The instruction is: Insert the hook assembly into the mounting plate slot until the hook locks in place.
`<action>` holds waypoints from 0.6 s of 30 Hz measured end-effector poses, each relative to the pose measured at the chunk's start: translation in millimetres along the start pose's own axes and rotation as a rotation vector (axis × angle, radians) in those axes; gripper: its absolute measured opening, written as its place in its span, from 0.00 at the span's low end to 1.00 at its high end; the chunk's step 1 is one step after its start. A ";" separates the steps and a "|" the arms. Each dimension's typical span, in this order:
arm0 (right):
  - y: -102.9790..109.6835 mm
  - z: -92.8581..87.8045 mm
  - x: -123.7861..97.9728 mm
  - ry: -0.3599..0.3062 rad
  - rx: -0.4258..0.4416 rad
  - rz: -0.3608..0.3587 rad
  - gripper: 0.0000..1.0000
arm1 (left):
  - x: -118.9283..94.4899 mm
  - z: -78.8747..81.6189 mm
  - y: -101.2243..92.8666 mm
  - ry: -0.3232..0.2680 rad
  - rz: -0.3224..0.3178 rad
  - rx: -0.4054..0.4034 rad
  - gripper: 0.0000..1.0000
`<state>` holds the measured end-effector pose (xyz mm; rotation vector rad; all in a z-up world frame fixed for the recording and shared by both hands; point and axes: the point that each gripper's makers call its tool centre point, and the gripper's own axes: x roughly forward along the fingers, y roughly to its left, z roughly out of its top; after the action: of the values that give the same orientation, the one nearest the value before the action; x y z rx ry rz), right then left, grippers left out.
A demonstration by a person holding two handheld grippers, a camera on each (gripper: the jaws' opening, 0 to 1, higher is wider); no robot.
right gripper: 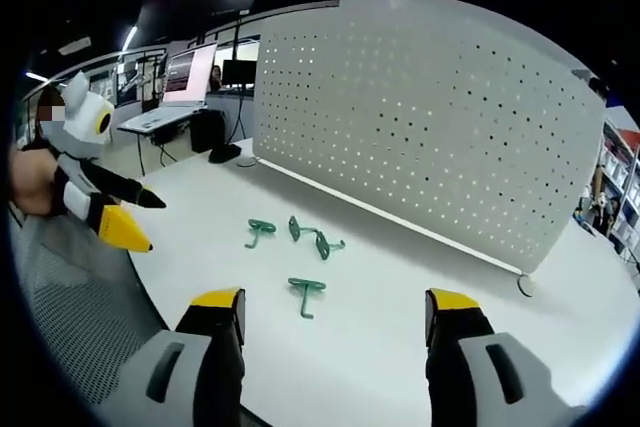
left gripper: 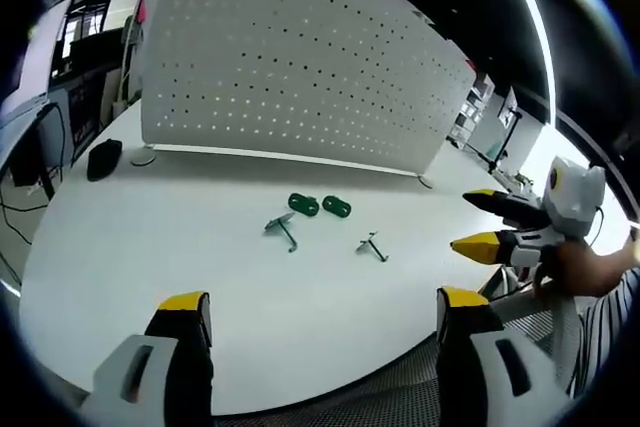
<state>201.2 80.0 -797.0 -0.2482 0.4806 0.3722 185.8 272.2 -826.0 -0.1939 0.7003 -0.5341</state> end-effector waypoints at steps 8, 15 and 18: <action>7.5 -3.0 0.8 0.021 -0.012 0.028 0.63 | 0.4 -0.4 -0.4 0.004 -0.008 0.002 0.94; 7.8 -5.6 1.8 0.035 -0.011 0.032 0.63 | 1.4 -1.3 -1.9 0.010 -0.016 0.006 0.95; 7.6 -5.8 1.8 0.036 -0.007 0.032 0.64 | 1.3 -0.5 1.0 0.009 0.008 0.043 0.95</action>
<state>197.2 85.5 -804.0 -0.2546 0.5194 0.4012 186.7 272.4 -827.4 -0.1489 0.6973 -0.5419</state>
